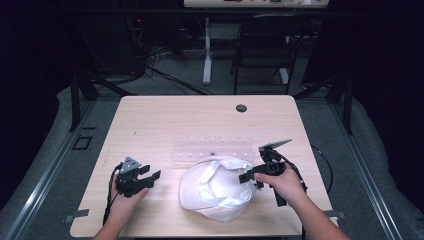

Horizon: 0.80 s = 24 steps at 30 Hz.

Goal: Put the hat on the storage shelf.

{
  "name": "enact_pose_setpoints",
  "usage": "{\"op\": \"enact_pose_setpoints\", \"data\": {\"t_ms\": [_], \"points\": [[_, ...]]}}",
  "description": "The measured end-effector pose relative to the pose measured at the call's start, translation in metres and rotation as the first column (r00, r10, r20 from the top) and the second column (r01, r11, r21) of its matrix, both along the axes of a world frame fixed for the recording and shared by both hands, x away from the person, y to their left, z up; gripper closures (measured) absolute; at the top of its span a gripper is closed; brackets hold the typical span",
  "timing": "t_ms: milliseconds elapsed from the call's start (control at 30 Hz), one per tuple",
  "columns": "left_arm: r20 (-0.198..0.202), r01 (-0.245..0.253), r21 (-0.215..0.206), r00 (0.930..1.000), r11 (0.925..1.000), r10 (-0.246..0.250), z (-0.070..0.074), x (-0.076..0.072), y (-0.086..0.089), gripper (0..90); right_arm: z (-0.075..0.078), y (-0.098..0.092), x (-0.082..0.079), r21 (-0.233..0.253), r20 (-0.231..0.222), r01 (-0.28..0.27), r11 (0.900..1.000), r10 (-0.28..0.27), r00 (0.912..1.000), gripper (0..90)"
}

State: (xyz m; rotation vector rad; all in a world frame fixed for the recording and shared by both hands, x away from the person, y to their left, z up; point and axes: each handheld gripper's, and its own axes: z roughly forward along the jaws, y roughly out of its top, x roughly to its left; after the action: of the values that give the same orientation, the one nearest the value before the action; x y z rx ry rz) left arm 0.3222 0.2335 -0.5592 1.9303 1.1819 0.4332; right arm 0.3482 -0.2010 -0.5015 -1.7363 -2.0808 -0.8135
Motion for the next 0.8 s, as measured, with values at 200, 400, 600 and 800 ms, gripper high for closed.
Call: {"op": "enact_pose_setpoints", "data": {"t_ms": [200,400,600,800], "points": [[0.001,0.000,-0.002,1.0000,1.0000,0.000,0.000,0.000,0.000,47.8,0.012,0.003,-0.003,0.025,0.002,0.003,1.000,-0.003,1.0000,43.9],[0.004,0.000,-0.005,1.0000,1.0000,0.000,0.001,0.000,0.000,47.8,0.021,0.002,-0.001,0.052,-0.029,-0.015,0.999,0.016,0.9994,53.0],[0.003,-0.001,-0.007,1.0000,1.0000,0.001,0.001,0.000,0.000,47.8,0.027,0.005,0.001,0.048,-0.040,0.000,0.999,0.002,0.9992,63.4],[0.005,0.000,-0.005,1.0000,1.0000,0.000,0.001,0.000,0.000,47.8,0.032,0.007,0.005,0.022,-0.058,-0.018,1.000,0.019,0.9981,76.5]]}}
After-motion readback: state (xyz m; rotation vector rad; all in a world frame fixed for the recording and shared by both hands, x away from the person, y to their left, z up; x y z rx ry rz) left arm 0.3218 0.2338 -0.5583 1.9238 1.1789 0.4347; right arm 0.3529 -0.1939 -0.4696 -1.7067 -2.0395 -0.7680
